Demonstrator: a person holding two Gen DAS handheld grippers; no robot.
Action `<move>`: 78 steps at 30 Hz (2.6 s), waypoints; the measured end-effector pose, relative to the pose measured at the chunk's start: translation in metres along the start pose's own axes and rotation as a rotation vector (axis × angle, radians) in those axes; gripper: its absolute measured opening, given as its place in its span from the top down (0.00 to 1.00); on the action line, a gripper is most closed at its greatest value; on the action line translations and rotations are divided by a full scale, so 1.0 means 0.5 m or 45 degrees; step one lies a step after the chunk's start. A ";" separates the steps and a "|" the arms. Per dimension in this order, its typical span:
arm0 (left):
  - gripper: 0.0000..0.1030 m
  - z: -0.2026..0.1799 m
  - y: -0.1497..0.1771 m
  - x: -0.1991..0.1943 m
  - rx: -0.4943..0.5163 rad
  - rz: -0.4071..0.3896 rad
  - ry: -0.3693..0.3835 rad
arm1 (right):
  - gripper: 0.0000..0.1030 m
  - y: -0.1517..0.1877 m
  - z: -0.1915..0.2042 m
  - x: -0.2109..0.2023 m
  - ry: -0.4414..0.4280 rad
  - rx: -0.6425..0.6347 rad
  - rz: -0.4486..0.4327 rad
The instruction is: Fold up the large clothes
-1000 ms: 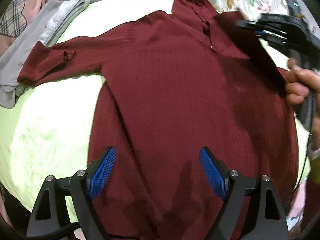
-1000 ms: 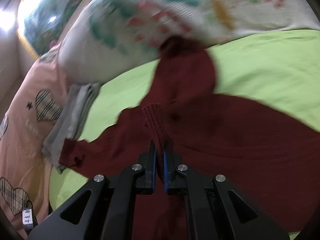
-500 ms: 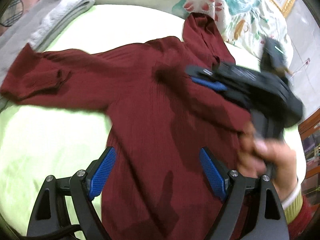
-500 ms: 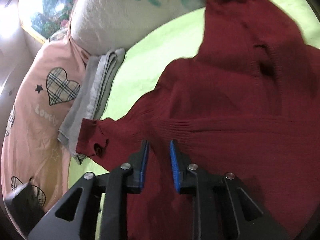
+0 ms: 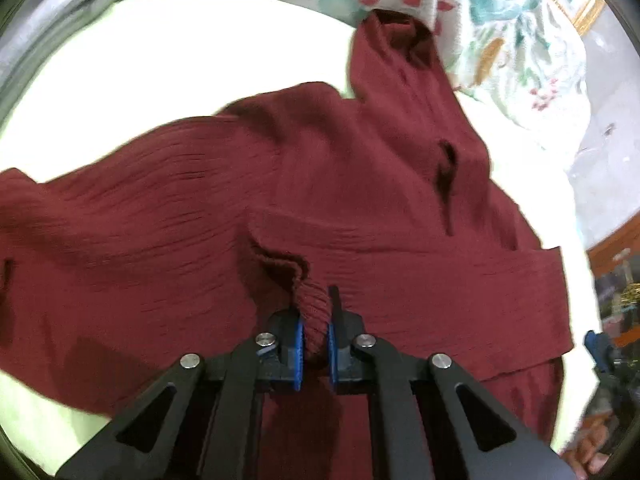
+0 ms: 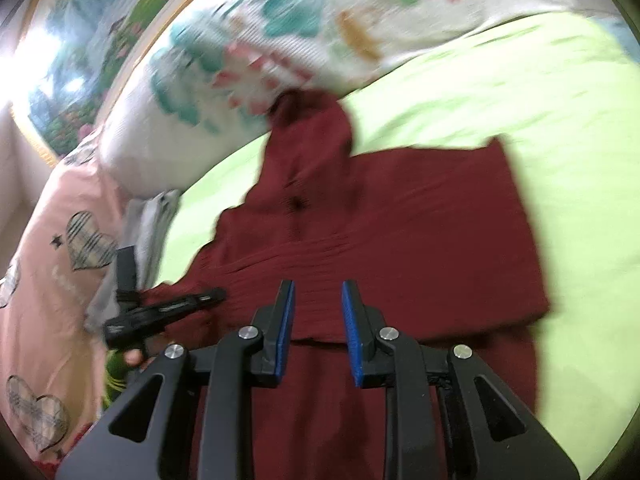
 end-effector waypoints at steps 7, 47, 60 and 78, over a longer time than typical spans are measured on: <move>0.94 0.081 -0.028 -0.059 -0.080 -0.181 -0.143 | 0.44 -0.066 -0.169 -0.034 0.233 0.110 -0.081; 0.35 0.254 0.042 -0.218 -0.015 -0.268 -0.514 | 0.58 0.040 -0.129 0.032 0.220 -0.104 0.165; 0.91 0.366 -0.002 -0.185 -0.020 -0.234 -0.599 | 0.57 0.094 -0.018 0.046 0.046 -0.043 0.241; 0.92 -0.133 -0.040 -0.238 0.050 -0.375 0.156 | 0.57 0.074 -0.043 -0.012 0.016 0.033 0.143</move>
Point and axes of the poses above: each gripper's, at about its wrist camera, not at the fingertips, and x roughly the way its jaws point, z to its left, y to its underside, the point moved 8 cm from there along x, roughly the way its jaws point, and after that the axes turned 2 degrees about -x, right-handed, at the moved point
